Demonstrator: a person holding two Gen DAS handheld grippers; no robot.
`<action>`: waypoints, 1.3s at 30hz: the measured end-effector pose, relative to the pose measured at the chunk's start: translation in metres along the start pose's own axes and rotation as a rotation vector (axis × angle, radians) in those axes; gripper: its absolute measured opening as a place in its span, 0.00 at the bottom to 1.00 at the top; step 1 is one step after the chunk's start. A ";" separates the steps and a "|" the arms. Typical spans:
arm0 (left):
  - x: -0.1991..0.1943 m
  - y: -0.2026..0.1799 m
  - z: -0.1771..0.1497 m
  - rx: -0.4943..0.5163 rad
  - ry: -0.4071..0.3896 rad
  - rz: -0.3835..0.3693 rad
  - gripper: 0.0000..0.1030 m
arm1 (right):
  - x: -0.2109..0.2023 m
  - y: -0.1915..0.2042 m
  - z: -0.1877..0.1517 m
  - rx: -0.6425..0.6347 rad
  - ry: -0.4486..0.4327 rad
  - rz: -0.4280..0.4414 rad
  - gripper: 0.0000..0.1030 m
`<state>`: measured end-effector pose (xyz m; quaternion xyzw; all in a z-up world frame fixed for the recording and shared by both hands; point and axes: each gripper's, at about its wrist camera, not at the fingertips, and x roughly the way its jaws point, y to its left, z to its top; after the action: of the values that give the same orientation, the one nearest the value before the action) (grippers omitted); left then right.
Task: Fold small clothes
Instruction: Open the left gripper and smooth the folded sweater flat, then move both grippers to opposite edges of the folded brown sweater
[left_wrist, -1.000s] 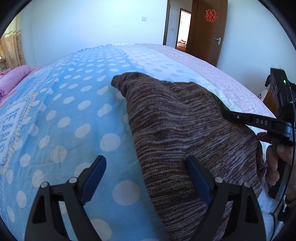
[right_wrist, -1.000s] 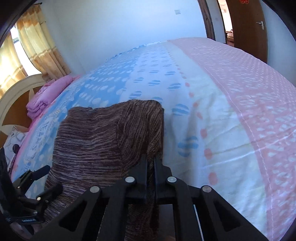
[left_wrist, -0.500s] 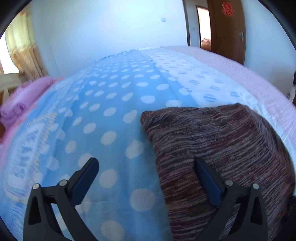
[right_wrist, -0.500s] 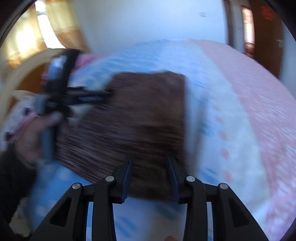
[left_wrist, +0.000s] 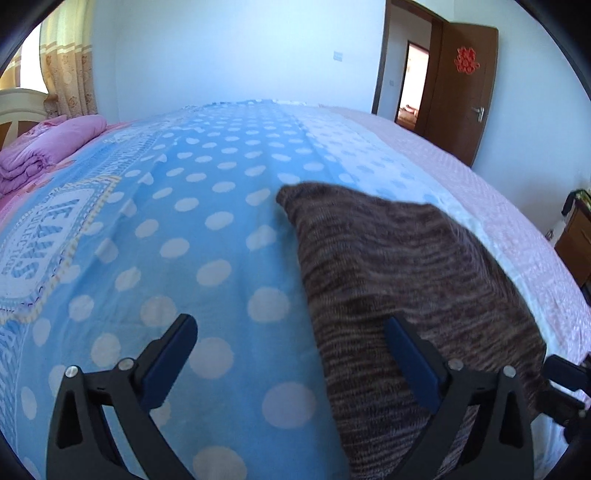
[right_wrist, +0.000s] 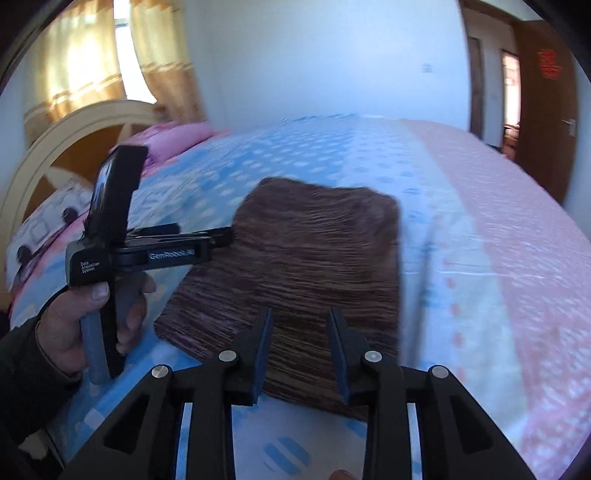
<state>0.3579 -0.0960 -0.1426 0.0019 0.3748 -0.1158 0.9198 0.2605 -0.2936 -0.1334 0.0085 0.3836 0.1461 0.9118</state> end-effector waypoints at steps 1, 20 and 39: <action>0.001 0.000 0.000 0.002 0.002 0.001 1.00 | 0.013 -0.004 -0.003 0.005 0.043 -0.034 0.30; 0.007 -0.003 -0.011 0.030 0.040 -0.011 1.00 | 0.046 -0.026 0.047 0.070 0.046 -0.008 0.31; 0.000 -0.020 -0.018 0.087 0.062 -0.100 1.00 | 0.042 -0.051 0.018 0.066 0.045 0.007 0.26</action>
<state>0.3416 -0.1142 -0.1539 0.0268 0.3971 -0.1778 0.9000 0.3137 -0.3295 -0.1565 0.0365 0.4088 0.1369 0.9016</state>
